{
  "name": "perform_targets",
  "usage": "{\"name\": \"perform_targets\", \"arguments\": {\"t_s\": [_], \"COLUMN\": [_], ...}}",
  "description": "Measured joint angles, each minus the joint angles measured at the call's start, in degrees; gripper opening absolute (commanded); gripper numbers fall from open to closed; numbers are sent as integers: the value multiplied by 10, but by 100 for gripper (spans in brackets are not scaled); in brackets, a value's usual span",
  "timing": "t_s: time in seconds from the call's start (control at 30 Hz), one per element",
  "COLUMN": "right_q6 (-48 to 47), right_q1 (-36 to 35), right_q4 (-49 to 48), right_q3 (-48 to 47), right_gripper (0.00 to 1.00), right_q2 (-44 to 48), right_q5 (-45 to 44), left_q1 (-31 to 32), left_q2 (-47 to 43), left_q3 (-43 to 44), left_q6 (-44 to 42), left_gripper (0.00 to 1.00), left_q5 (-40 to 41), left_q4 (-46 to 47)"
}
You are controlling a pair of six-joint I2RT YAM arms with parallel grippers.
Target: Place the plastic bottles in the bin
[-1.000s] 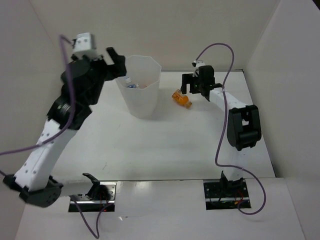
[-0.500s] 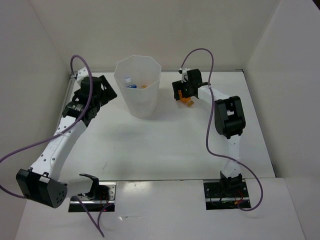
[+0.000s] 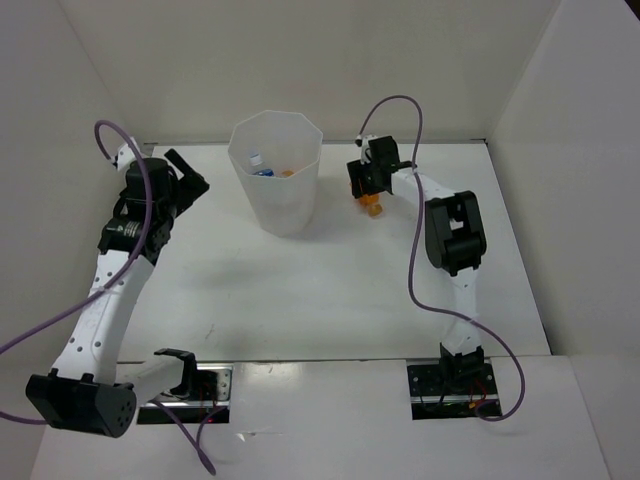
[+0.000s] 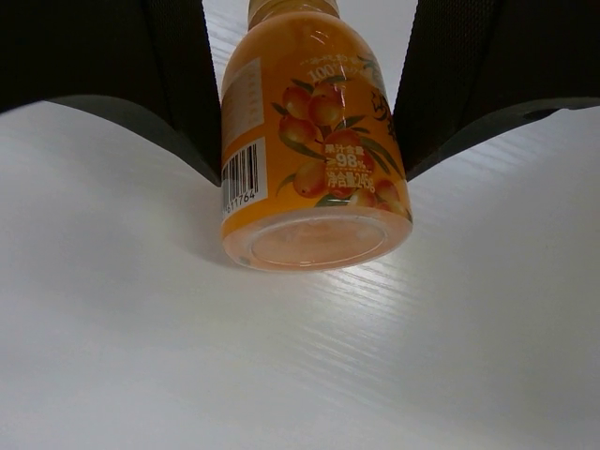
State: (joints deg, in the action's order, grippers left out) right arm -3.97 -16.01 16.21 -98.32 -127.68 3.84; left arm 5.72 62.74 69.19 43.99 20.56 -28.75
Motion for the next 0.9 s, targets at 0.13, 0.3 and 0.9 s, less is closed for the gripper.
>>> {"name": "perform_targets", "arguments": {"t_s": [0.13, 0.3, 0.9], "right_q6": [11, 33, 77], "right_q1": [-1, -11, -234], "right_q4": [14, -17, -84], "right_q3": [4, 29, -279], "right_gripper": [51, 51, 69], "right_q2": [46, 244, 106], "right_q5": [0, 4, 82], "left_q1": [-1, -3, -3], "left_q2": [0, -6, -33], "left_q3": [-1, -1, -1], "left_q6": [-1, -2, -5], "left_gripper": [99, 99, 99], "left_q5": [-10, -24, -44], "left_q4": [1, 8, 21]}}
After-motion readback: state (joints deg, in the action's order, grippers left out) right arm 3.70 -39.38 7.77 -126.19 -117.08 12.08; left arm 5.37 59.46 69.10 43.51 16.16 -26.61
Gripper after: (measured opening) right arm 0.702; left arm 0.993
